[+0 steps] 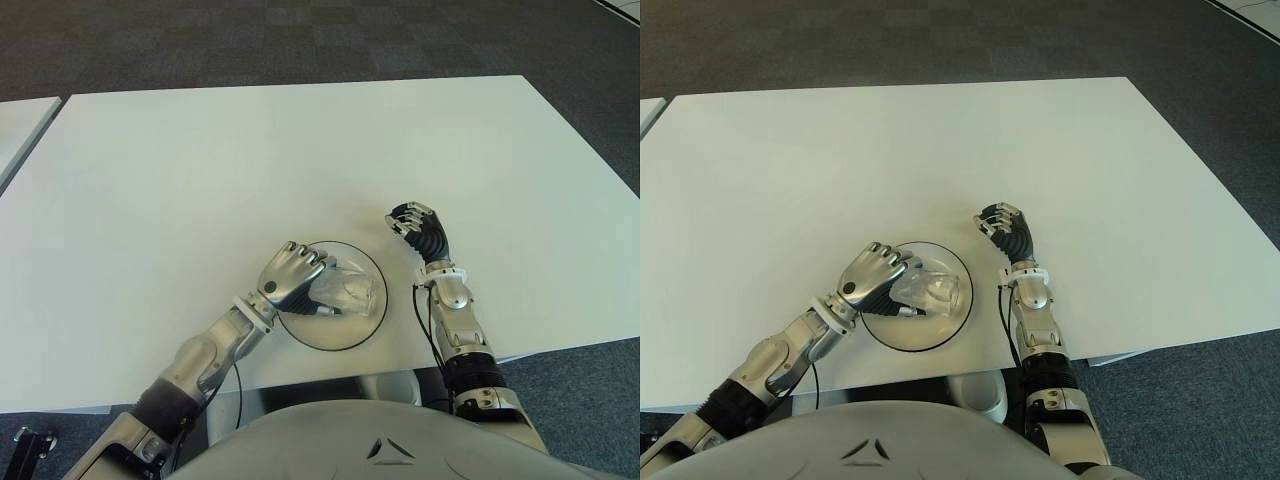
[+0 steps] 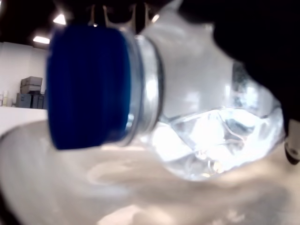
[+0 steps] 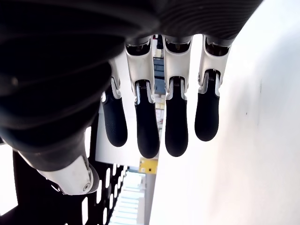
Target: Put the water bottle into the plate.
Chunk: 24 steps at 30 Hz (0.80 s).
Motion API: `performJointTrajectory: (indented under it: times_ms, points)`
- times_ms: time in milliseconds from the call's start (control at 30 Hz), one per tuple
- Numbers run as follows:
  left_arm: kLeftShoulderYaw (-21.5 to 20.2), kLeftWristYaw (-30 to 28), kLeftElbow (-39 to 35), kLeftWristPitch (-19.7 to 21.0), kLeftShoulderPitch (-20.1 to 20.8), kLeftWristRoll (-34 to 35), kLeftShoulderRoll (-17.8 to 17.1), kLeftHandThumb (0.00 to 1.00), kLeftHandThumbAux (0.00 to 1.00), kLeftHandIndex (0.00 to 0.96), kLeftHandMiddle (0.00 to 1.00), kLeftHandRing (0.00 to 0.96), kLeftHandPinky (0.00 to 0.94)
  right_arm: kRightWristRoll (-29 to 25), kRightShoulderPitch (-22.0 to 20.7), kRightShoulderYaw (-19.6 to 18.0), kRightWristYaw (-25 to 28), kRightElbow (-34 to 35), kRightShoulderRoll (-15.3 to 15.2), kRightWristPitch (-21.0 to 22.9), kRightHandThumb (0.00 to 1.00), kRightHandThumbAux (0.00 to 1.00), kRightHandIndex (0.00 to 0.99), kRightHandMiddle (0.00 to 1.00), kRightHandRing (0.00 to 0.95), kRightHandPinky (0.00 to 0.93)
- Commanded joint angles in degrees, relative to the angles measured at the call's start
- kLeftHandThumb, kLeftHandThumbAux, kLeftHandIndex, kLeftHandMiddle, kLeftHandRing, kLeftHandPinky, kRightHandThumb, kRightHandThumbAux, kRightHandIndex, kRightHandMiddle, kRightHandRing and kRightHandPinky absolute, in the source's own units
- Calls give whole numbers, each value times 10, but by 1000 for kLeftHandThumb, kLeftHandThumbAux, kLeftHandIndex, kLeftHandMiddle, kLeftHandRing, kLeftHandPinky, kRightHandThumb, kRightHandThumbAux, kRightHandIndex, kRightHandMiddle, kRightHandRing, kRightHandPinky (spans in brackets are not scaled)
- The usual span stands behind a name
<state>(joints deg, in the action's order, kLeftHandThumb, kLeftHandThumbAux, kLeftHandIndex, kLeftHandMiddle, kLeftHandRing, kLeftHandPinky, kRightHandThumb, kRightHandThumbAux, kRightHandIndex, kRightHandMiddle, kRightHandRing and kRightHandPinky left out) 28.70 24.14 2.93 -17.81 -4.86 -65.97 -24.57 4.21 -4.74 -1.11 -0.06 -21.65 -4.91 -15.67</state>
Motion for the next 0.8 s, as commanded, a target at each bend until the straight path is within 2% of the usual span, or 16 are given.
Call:
performJointTrajectory:
  times_ms: [33,300,333,500,667,767,800]
  points:
    - [8,4,6,9,11,-6,-3,743,698,443,882,879,889,-2,3,1,2,-5,1,-1,705,735,425,487,486,493]
    - [7,-10,-2,21,3,12,-2,739,697,444,807,805,786,-4,3,0,0,-2,4,2,703,736,424,486,484,490]
    - [6,-15,-3,22,1,19,-1,779,686,433,733,788,767,-4,3,0,0,-2,4,3,703,736,424,486,484,490]
    - [1,-41,-12,23,-3,51,0,835,666,433,547,740,721,-5,2,-1,0,-3,5,2,703,735,424,489,488,498]
    - [3,-38,-11,22,2,53,-3,841,663,435,498,712,699,-6,1,-1,0,-4,5,1,703,735,425,491,490,501]
    - [4,-38,-10,22,4,51,-5,839,663,432,489,663,644,-5,0,-1,1,-5,5,2,703,735,425,491,490,500]
    - [4,-44,-11,23,5,51,-8,722,639,355,462,577,563,-5,-1,-1,1,-6,5,2,703,735,424,490,490,498]
